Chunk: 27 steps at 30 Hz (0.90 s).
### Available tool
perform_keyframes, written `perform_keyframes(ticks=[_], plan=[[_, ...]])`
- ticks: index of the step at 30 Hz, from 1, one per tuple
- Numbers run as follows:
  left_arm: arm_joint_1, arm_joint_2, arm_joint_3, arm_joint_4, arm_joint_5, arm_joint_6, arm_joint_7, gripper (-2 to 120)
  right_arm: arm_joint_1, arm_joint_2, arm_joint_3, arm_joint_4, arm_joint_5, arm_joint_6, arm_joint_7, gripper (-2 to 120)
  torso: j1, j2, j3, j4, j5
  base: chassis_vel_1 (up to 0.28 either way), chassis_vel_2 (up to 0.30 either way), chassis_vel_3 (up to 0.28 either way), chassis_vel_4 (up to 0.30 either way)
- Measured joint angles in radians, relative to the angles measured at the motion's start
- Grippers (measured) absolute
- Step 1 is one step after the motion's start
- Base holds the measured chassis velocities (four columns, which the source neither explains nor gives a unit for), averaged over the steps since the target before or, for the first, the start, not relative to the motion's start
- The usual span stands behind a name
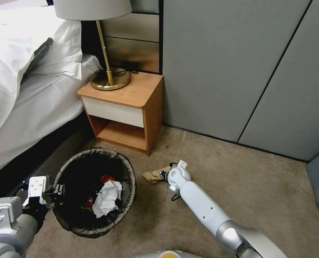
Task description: Pick up the trash bin, then pick up the garbage from the floor and place it into the trash bin.
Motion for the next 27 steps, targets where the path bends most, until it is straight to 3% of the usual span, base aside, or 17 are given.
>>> perform_keyframes(ticks=[9, 17, 21, 23, 27], plan=[[0.004, -0.003, 0.0, 0.0, 0.001, 0.0, 0.0, 1, 0.001, 0.005, -0.006, -0.011, 0.001, 0.007, -0.006, 0, 0.0, 0.0, 0.0, -0.0001, 0.0003, 0.0, 0.0, 0.0, 0.0], [0.005, -0.005, 0.0, 0.0, 0.002, 0.0, 0.0, 1, 0.0, -0.004, -0.009, -0.003, -0.01, 0.012, -0.008, 0, 0.0, 0.0, 0.0, -0.0002, 0.0003, 0.0, 0.0, 0.0, 0.0], [0.005, -0.004, 0.0, 0.0, 0.002, 0.0, 0.0, 1, -0.021, -0.049, -0.009, 0.081, -0.097, 0.028, -0.007, 0, 0.0, 0.0, 0.0, -0.0005, 0.0, 0.0, 0.0, 0.0, 0.0], [0.005, -0.002, 0.0, 0.0, 0.0, 0.0, 0.0, 1, -0.048, -0.103, -0.007, 0.198, -0.169, 0.027, -0.008, 0, 0.0, 0.0, 0.0, -0.0009, -0.0004, 0.0, 0.0, 0.0, 0.0], [0.004, -0.001, 0.0, 0.0, -0.001, 0.0, 0.0, 1, -0.065, -0.128, 0.006, 0.282, -0.211, 0.017, -0.014, 0, 0.0, 0.0, 0.0, -0.0009, -0.0001, 0.0, 0.0, 0.0, 0.0]])
